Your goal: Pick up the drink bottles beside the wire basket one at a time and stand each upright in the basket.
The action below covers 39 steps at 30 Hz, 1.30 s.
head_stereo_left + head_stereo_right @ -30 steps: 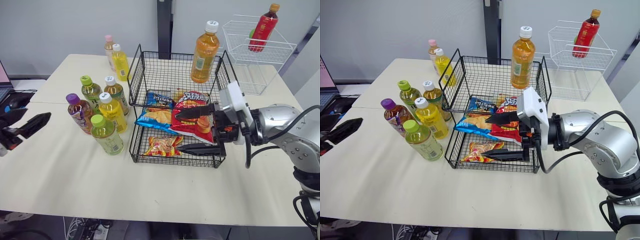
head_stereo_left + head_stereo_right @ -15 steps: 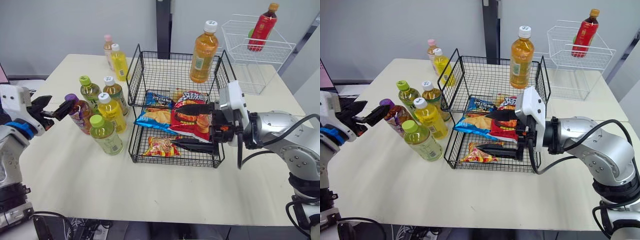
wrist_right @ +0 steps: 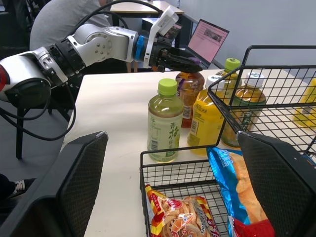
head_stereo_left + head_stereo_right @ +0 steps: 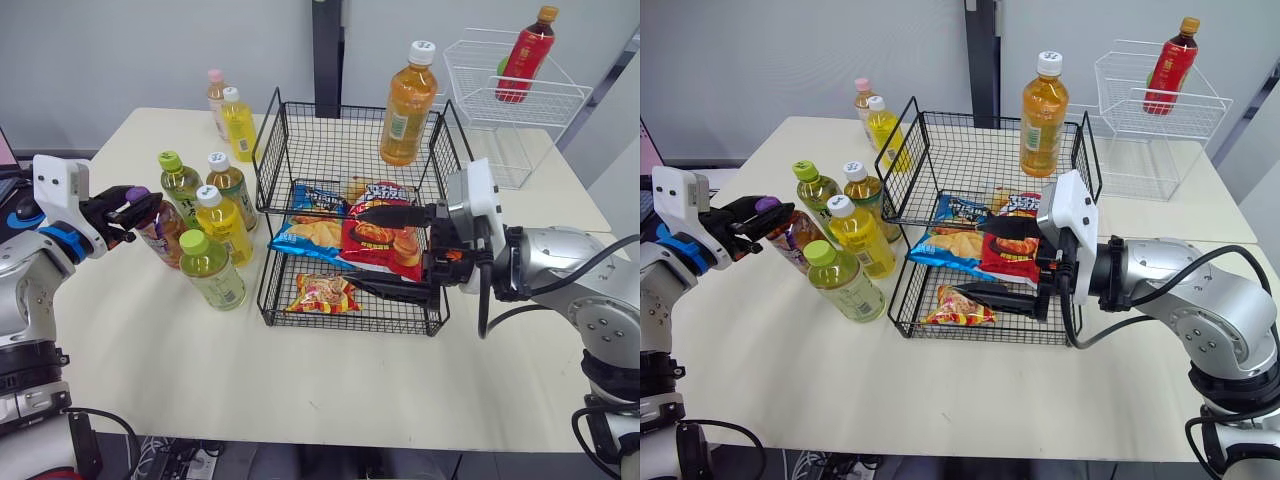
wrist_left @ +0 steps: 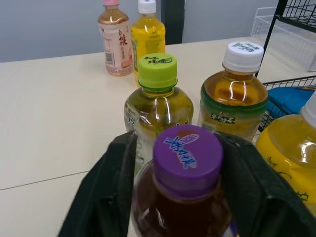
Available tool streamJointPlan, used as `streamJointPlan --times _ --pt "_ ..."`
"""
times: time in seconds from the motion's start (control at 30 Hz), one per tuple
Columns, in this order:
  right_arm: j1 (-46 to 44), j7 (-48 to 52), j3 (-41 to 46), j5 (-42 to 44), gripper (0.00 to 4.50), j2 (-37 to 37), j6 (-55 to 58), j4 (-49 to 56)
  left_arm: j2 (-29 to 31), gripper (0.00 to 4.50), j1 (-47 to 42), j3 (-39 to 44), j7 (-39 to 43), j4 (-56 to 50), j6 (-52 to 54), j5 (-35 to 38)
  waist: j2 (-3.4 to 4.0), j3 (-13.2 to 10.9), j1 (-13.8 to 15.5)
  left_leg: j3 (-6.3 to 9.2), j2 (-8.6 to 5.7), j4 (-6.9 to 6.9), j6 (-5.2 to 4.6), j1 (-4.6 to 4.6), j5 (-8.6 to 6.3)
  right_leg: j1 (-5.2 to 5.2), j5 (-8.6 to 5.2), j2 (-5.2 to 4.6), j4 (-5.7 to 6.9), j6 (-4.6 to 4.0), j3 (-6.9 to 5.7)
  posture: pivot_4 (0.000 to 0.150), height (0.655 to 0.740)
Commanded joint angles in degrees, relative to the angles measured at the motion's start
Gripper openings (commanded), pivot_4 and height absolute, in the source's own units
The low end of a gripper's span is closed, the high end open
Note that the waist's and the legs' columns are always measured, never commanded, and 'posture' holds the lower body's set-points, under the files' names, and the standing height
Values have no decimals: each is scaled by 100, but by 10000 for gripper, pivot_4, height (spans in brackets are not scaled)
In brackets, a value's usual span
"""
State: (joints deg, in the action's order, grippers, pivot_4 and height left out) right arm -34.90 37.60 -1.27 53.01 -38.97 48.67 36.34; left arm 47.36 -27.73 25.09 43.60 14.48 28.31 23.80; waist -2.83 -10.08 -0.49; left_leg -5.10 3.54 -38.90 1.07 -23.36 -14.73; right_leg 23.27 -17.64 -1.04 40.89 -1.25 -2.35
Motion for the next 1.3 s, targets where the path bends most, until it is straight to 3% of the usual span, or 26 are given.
streamJointPlan --times 0.03,0.23,0.4,0.5,0.6,0.8,0.97,1.13,1.3 --pt "-6 -106 193 87 45000 12 -49 198 106 13514 -38 49 55 -141 -78 81 0 0 -1 0 0 0 0 0 0 0 0 0 0 0 0 1500 7400" --pt "36 -176 343 -37 45000 -101 -133 193 418 13513 141 407 242 -533 270 404 0 -1 -9 0 0 2 0 -1 0 0 0 0 -3 0 0 1500 7400" --pt "113 4 791 286 45000 -365 -79 127 1220 13513 109 695 669 -1072 1080 942 -13 -11 -15 2 1 4 1 -8 0 6 0 0 -8 1 -3 1500 7400" --pt "187 145 1069 489 45000 -590 -38 72 1852 13513 -484 584 971 -998 1498 1229 -20 -16 10 4 1 5 0 -10 0 6 -1 0 -12 1 -6 1500 7400" --pt "274 204 1280 530 45000 -807 -49 5 2184 13513 -1683 -112 1187 -524 1417 1090 -27 -20 66 7 -3 4 0 -12 0 5 -1 0 -14 2 -10 1500 7400" --pt "491 67 1684 568 45000 -1060 -65 -37 1304 13513 -5001 -1696 1661 1025 1453 525 -28 -21 140 11 -13 -1 -5 -16 1 0 -11 4 -15 20 -14 1500 7400" --pt "724 -255 1830 807 45000 -1044 0 240 278 13512 -6629 -2278 1974 2327 1024 20 -28 -24 98 11 -9 -3 -3 -43 2 27 -3 10 -16 5 -8 1500 7400" --pt "888 -675 1983 971 45000 -1062 4 429 -767 13512 -7630 -2523 2068 3777 114 -528 -27 -28 25 -2 -9 -2 18 -71 14 57 -2 10 -25 4 7 1500 7400" --pt "1064 -1154 2153 1148 45000 -1066 5 641 -1626 13512 -7788 -2535 1954 4789 -731 -950 -20 -32 8 -19 -8 6 20 -75 15 77 -3 11 -21 5 20 1500 7400"
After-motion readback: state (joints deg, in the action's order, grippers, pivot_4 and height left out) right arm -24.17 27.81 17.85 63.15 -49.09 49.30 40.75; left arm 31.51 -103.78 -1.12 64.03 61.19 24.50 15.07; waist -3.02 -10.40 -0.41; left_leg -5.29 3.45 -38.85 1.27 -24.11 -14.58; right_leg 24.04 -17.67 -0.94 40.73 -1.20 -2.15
